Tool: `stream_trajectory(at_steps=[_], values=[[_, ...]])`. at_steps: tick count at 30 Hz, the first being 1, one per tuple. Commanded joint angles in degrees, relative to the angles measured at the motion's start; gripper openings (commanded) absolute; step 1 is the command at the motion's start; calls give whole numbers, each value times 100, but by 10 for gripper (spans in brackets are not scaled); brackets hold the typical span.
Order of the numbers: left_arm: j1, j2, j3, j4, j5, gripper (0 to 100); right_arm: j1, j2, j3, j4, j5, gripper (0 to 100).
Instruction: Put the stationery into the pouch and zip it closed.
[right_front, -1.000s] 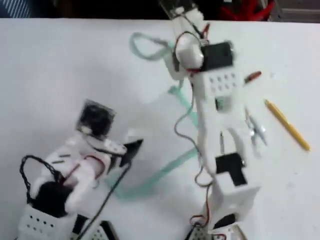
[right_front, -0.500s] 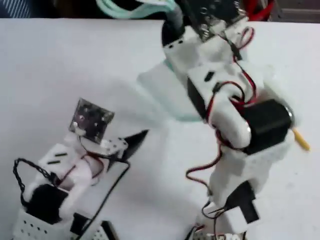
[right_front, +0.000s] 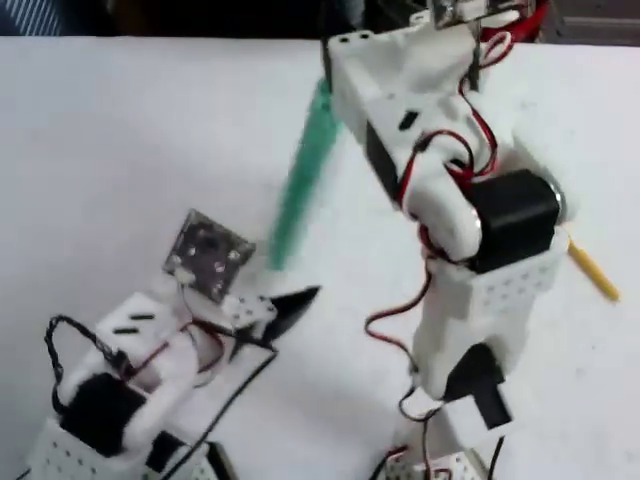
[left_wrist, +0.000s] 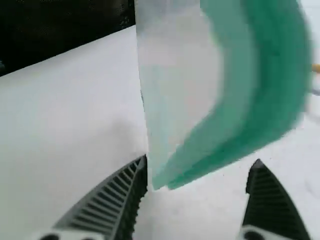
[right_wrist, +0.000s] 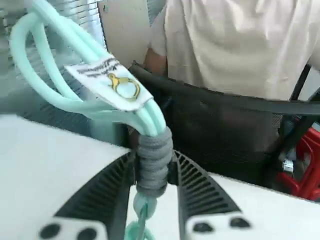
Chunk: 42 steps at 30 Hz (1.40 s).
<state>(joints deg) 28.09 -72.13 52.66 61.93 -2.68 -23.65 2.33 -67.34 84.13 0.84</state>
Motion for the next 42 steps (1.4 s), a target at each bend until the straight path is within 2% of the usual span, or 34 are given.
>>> stream_trajectory(at_steps=[1,4,7,12,18,25,30,33,37,42], values=[[84,-936,-185,220,281,355,110,-22,9,-207,-255,17],[75,-1684,-105,413,255,367,66,-22,123,-215,-255,17],[75,-2035,448,62,246,367,-171,-48,132,-40,-255,17],[-145,-2053,958,-563,290,365,-585,-84,70,277,-264,18],[-242,-2088,958,-466,519,365,-382,-57,79,224,-809,18],[-286,-2088,985,-492,545,365,-409,-57,123,110,-826,18],[-295,-2088,993,-519,545,365,-725,-189,53,356,-835,18],[-295,-2070,1073,-686,554,355,-901,-312,114,479,-853,18],[-295,-2088,1371,-1116,527,282,-910,-426,132,673,-1187,18],[-295,-2088,1389,-1143,536,303,-910,-418,132,655,-1222,18]])
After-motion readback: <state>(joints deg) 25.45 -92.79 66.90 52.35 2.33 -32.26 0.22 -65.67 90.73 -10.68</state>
